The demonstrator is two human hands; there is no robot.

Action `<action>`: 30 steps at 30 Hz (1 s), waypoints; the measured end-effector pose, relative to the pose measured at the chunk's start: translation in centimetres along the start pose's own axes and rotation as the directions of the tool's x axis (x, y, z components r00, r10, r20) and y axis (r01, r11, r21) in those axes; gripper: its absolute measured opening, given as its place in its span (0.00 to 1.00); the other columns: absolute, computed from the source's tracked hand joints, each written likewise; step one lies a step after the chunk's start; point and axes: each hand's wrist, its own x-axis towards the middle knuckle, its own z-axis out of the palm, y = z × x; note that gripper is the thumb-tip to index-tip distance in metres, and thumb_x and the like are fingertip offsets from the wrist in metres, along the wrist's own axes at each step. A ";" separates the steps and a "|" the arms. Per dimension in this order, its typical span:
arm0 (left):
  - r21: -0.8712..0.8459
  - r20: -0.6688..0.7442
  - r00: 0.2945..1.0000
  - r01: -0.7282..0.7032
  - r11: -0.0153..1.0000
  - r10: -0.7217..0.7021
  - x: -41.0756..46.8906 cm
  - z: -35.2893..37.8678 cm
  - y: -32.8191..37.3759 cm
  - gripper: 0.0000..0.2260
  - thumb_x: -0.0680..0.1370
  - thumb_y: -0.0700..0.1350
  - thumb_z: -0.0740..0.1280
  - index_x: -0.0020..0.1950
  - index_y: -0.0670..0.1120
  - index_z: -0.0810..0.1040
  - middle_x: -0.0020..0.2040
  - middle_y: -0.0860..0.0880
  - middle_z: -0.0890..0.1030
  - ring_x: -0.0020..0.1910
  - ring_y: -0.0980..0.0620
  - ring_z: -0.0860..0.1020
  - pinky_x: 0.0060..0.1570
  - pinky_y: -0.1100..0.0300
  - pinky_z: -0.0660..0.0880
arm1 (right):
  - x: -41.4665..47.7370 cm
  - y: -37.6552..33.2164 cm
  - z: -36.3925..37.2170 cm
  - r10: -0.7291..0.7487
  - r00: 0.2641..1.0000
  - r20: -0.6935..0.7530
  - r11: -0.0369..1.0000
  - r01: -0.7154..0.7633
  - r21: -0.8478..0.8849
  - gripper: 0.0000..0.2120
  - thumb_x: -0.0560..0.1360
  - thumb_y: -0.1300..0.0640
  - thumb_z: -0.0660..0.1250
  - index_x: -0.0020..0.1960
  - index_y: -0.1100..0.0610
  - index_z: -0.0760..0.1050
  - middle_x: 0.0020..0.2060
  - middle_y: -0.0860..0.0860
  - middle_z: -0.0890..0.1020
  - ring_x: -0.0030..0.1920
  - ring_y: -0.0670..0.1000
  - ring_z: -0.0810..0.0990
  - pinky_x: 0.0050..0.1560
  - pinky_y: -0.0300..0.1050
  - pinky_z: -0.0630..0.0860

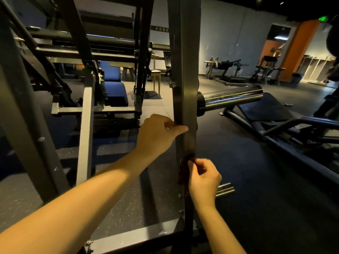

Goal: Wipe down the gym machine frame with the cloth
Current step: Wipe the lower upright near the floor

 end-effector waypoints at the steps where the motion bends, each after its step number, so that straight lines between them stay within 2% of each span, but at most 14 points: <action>1: 0.022 -0.023 1.000 -0.017 1.000 0.018 0.1 0.0 0.2 0.13 0.75 0.59 0.74 0.46 0.49 0.84 0.40 0.59 0.80 0.40 0.64 0.77 0.43 0.67 0.70 | 0.8 -1.6 0.2 -0.052 0.999 -0.011 0.998 0.053 0.035 0.04 0.78 0.61 0.71 0.47 0.53 0.80 0.43 0.45 0.82 0.46 0.41 0.82 0.46 0.38 0.82; 3: 0.061 -0.075 0.996 -0.048 0.997 0.053 0.0 0.0 0.2 0.13 0.75 0.59 0.74 0.51 0.51 0.83 0.43 0.60 0.77 0.40 0.66 0.74 0.43 0.71 0.67 | 2.0 -3.3 0.8 -0.155 0.987 -0.043 0.986 0.157 0.054 0.03 0.78 0.60 0.72 0.47 0.54 0.79 0.43 0.46 0.81 0.45 0.43 0.82 0.44 0.34 0.79; 6: 0.045 -0.094 0.994 -0.048 0.998 0.052 -0.2 0.2 -0.2 0.17 0.74 0.60 0.74 0.53 0.48 0.85 0.43 0.59 0.77 0.40 0.64 0.74 0.43 0.72 0.66 | 1.2 -0.6 0.9 -0.233 0.970 -0.066 0.972 0.231 -0.034 0.05 0.78 0.62 0.72 0.46 0.55 0.78 0.42 0.46 0.80 0.44 0.44 0.81 0.44 0.37 0.79; 10: 0.020 -0.081 0.995 -0.061 0.998 0.063 -0.4 0.2 -0.1 0.14 0.75 0.58 0.74 0.49 0.48 0.87 0.37 0.62 0.77 0.37 0.67 0.75 0.41 0.74 0.66 | -1.4 4.7 -0.3 -0.003 1.000 0.017 0.988 0.005 -0.157 0.10 0.77 0.64 0.71 0.44 0.51 0.76 0.42 0.45 0.78 0.44 0.44 0.80 0.44 0.45 0.80; 12: 0.011 -0.088 0.994 -0.070 0.998 0.070 -0.6 0.3 -0.1 0.13 0.76 0.57 0.74 0.49 0.48 0.87 0.37 0.62 0.77 0.37 0.68 0.75 0.42 0.73 0.68 | -0.9 3.8 -0.4 0.014 1.000 0.024 0.987 -0.010 -0.163 0.10 0.77 0.63 0.70 0.43 0.50 0.76 0.41 0.45 0.79 0.43 0.43 0.79 0.43 0.43 0.78; 16: 0.020 -0.109 0.991 -0.077 0.997 0.079 -0.8 0.6 -0.3 0.15 0.76 0.59 0.73 0.52 0.49 0.87 0.44 0.56 0.84 0.41 0.62 0.78 0.47 0.67 0.71 | 2.0 -1.3 0.6 -0.192 0.981 -0.017 0.980 0.190 -0.062 0.04 0.79 0.60 0.70 0.47 0.54 0.77 0.43 0.45 0.79 0.44 0.42 0.79 0.43 0.35 0.77; 19: 0.000 -0.112 0.993 -0.044 0.999 0.044 -0.7 0.8 -0.5 0.16 0.75 0.60 0.73 0.52 0.50 0.87 0.48 0.53 0.86 0.45 0.58 0.80 0.50 0.63 0.74 | 1.6 -0.3 1.0 -0.295 0.955 -0.010 0.954 0.294 -0.058 0.05 0.79 0.60 0.71 0.46 0.57 0.77 0.43 0.48 0.78 0.43 0.44 0.78 0.40 0.36 0.76; 21: -0.007 -0.105 0.994 -0.040 0.999 0.039 -0.6 0.7 -0.5 0.16 0.75 0.60 0.73 0.52 0.50 0.87 0.46 0.55 0.85 0.45 0.59 0.80 0.50 0.62 0.75 | 0.1 3.2 0.5 -0.195 0.980 0.037 0.977 0.197 -0.081 0.05 0.78 0.59 0.72 0.45 0.54 0.76 0.42 0.47 0.79 0.43 0.44 0.79 0.43 0.42 0.79; 23: -0.009 -0.090 0.995 -0.040 0.999 0.039 -0.6 0.7 -0.4 0.15 0.75 0.60 0.73 0.53 0.50 0.87 0.44 0.57 0.83 0.44 0.61 0.80 0.48 0.64 0.74 | -1.4 5.6 -0.4 0.020 0.999 0.041 0.995 -0.016 -0.101 0.07 0.78 0.60 0.71 0.44 0.50 0.76 0.41 0.46 0.79 0.43 0.44 0.80 0.44 0.52 0.81; 25: -0.014 -0.080 0.996 -0.039 0.999 0.038 -0.7 0.6 -0.3 0.15 0.76 0.59 0.73 0.53 0.49 0.86 0.44 0.56 0.83 0.43 0.62 0.79 0.48 0.66 0.73 | -1.2 4.9 -0.6 0.085 0.996 0.022 0.991 -0.082 -0.105 0.08 0.78 0.61 0.71 0.44 0.49 0.77 0.41 0.46 0.80 0.43 0.43 0.81 0.46 0.53 0.83; 27: -0.024 -0.073 0.997 -0.032 0.999 0.030 -0.7 0.6 -0.3 0.15 0.76 0.59 0.73 0.53 0.49 0.86 0.46 0.54 0.85 0.45 0.60 0.81 0.49 0.64 0.75 | 0.5 1.3 -0.2 -0.041 0.999 0.011 0.998 0.042 -0.036 0.06 0.78 0.61 0.70 0.46 0.51 0.78 0.42 0.45 0.81 0.45 0.41 0.81 0.47 0.45 0.83; 30: -0.027 -0.062 0.998 -0.014 1.000 0.012 -0.7 0.7 -0.2 0.15 0.76 0.59 0.73 0.53 0.49 0.86 0.47 0.53 0.86 0.45 0.61 0.81 0.48 0.65 0.75 | 3.3 -3.4 0.8 -0.244 0.969 -0.046 0.964 0.248 0.099 0.03 0.79 0.59 0.71 0.47 0.56 0.79 0.41 0.47 0.81 0.43 0.46 0.82 0.43 0.37 0.79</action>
